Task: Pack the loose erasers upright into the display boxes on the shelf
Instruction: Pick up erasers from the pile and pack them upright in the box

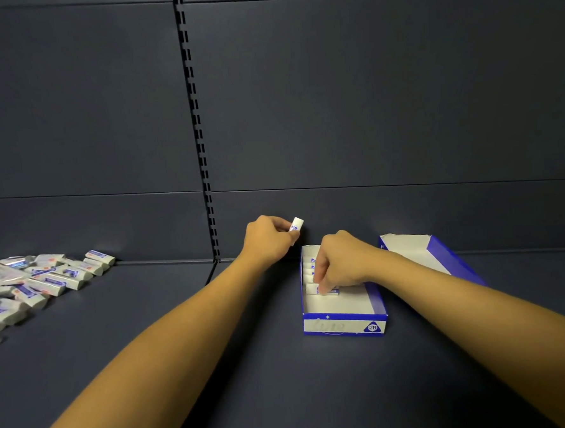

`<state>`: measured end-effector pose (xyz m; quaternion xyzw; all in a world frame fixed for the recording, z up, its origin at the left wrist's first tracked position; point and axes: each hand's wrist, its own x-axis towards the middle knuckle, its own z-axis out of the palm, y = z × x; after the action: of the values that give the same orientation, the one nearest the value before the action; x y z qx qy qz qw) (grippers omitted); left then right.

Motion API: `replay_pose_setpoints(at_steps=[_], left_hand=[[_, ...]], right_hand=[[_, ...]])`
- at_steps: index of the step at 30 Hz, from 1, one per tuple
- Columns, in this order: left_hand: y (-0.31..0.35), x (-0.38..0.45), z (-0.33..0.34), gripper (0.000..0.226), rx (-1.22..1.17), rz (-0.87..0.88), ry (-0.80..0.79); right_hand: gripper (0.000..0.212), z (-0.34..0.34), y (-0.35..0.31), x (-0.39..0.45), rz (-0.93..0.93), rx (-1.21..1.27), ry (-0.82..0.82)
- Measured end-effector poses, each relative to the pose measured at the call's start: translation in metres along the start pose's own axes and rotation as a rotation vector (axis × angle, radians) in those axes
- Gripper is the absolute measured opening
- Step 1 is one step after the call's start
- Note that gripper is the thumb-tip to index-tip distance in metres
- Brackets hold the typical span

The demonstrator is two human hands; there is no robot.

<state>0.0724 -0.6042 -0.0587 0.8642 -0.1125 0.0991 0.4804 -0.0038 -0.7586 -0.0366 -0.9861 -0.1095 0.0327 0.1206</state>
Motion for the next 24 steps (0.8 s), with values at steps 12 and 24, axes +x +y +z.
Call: replay_pose_setpoints(at_steps=[12,24], left_hand=[[0.006,0.000,-0.008,0.005,-0.034,-0.007,-0.049],[0.020,-0.001,-0.014,0.005,0.011,0.016,-0.113]], right_hand=[[0.015,0.000,0.008,-0.007,-0.065,0.065,0.039],[0.009,-0.031,0.046,-0.025,0.058,0.174,0.193]])
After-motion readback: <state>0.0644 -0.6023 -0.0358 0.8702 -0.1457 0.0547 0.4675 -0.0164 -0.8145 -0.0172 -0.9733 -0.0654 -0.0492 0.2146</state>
